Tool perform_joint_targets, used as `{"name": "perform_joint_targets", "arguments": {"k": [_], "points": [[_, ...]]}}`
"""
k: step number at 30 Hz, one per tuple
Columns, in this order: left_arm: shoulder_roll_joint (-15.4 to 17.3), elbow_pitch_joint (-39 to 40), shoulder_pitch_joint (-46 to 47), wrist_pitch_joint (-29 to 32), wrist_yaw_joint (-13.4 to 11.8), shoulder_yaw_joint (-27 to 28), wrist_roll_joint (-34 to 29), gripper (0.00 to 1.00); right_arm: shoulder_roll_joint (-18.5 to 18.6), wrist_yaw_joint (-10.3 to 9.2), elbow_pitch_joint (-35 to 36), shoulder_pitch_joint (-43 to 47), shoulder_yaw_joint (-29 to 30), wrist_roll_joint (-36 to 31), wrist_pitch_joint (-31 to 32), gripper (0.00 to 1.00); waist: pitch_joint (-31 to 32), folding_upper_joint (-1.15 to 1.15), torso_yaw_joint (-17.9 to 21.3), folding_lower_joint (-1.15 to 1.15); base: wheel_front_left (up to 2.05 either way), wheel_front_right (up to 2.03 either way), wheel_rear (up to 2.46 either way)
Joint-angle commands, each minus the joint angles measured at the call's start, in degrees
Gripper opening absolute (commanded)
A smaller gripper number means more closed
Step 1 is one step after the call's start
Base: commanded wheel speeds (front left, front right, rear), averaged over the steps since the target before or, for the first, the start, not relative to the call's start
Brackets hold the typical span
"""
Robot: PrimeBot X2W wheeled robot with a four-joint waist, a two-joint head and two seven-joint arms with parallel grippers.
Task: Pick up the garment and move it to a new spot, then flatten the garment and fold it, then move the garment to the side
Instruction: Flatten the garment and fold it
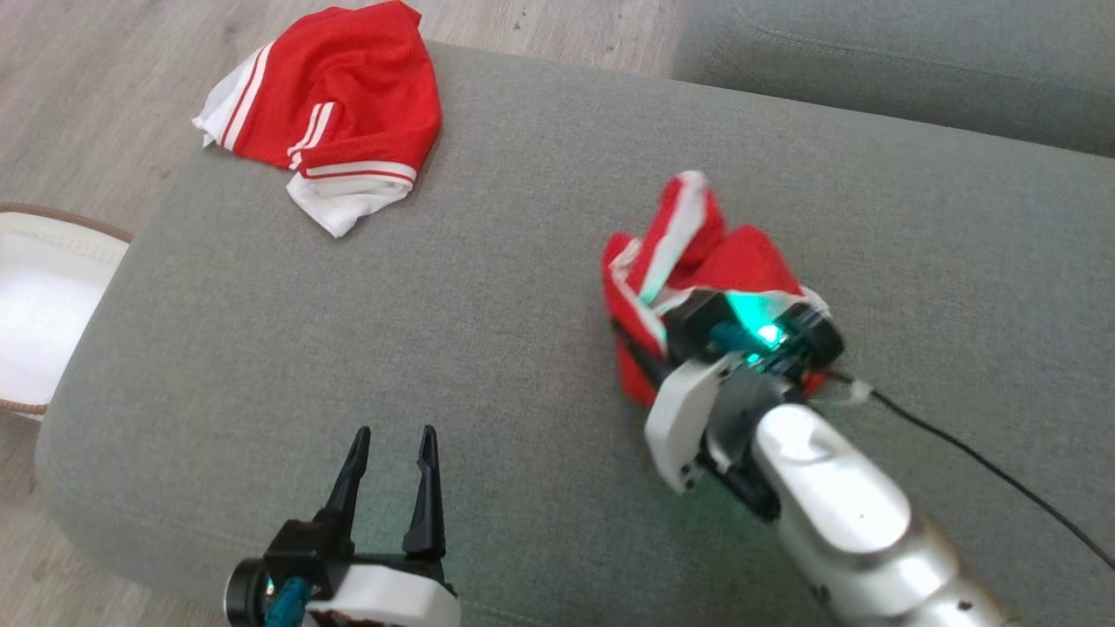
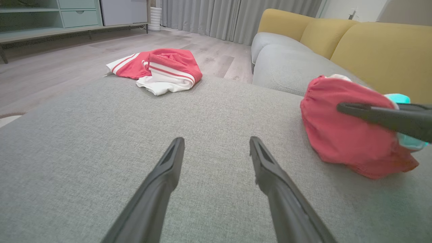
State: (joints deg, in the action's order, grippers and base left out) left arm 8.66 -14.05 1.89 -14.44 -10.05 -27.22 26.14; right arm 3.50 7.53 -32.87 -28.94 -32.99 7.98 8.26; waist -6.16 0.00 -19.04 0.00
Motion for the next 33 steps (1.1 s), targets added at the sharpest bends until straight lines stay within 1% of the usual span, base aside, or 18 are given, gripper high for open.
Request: {"name": "perform_joint_targets", "arguments": {"k": [1, 5, 6, 7, 8, 13, 17, 21, 24, 29, 33], "points": [[0.17, 1.92, 0.79, -0.55, -0.05, 2.38, -0.74, 1.00, -0.62, -0.04, 2.22, -0.55, -2.73, -0.36, 0.79, 0.00, -0.28, 0.00, 0.23, 0.00, 0.00, 0.00, 0.00], [-0.10, 2.15, 0.70, -0.55, -0.08, 2.56, -0.87, 1.00, -0.62, -0.04, 2.36, 0.89, -7.08, -1.01, 1.55, 0.00, -1.05, 0.00, 0.91, 0.00, 0.00, 0.00, 0.00], [-0.16, 2.13, 0.75, -0.55, -0.03, 2.62, -0.90, 1.00, -0.62, -0.04, 2.46, 1.21, -7.76, -1.00, 1.19, 0.14, -1.22, 0.00, 1.08, 0.00, 0.00, 0.00, 0.00], [-0.21, 2.08, 0.80, -0.55, 0.02, 2.68, -0.92, 1.00, -0.62, -0.04, 2.43, 1.58, -8.37, -1.03, 0.91, 0.41, -1.36, 0.00, 1.31, 0.00, 0.00, 0.00, 0.00], [-0.26, 2.04, 0.86, -0.55, 0.05, 2.74, -0.95, 1.00, -0.62, -0.04, 2.33, 1.87, -9.26, -1.18, 0.67, 1.00, -1.47, 0.00, 1.55, 0.00, 0.00, 0.00, 0.00], [-0.33, 1.82, 1.10, -0.55, 0.15, 2.98, -1.14, 1.00, -0.62, -0.04, 2.48, 2.92, -11.84, 0.60, -1.31, 1.00, -1.66, 0.00, 2.72, 0.00, 0.00, 0.00, 0.00], [-0.15, 1.56, 1.29, -0.55, 0.22, 3.26, -1.34, 1.00, -0.62, -0.04, 4.05, 3.13, -10.60, 2.18, -4.52, 1.00, -1.26, 0.00, 4.18, 0.00, 0.00, 0.00, 0.00], [0.16, 1.49, 1.23, -0.55, 0.10, 3.44, -1.50, 1.00, -0.62, -0.04, 6.67, 3.39, -5.71, 2.83, -7.46, 1.00, -0.34, 0.00, 5.55, 0.00, 0.00, 0.00, 0.00], [0.38, 1.64, 1.05, -0.55, -0.02, 3.45, -1.53, 1.00, -0.62, -0.04, 8.06, 3.93, -0.60, 1.42, -8.15, 1.00, 0.18, 0.00, 6.28, 0.00, 0.00, 0.00, 0.00], [0.67, 1.96, 0.90, -0.55, -0.18, 3.46, -1.39, 1.00, -0.54, -0.04, 8.32, 6.08, 8.91, -2.44, -6.84, 1.00, 0.29, 0.00, 6.79, 0.00, 0.00, 0.00, 0.00], [0.79, 2.33, 1.25, -0.55, -0.13, 3.34, -1.36, 1.00, -0.49, -0.04, 7.75, 7.64, 13.19, -2.78, -5.49, 1.00, -0.58, 0.00, 6.60, 0.00, 0.00, 0.00, 0.00]]}}
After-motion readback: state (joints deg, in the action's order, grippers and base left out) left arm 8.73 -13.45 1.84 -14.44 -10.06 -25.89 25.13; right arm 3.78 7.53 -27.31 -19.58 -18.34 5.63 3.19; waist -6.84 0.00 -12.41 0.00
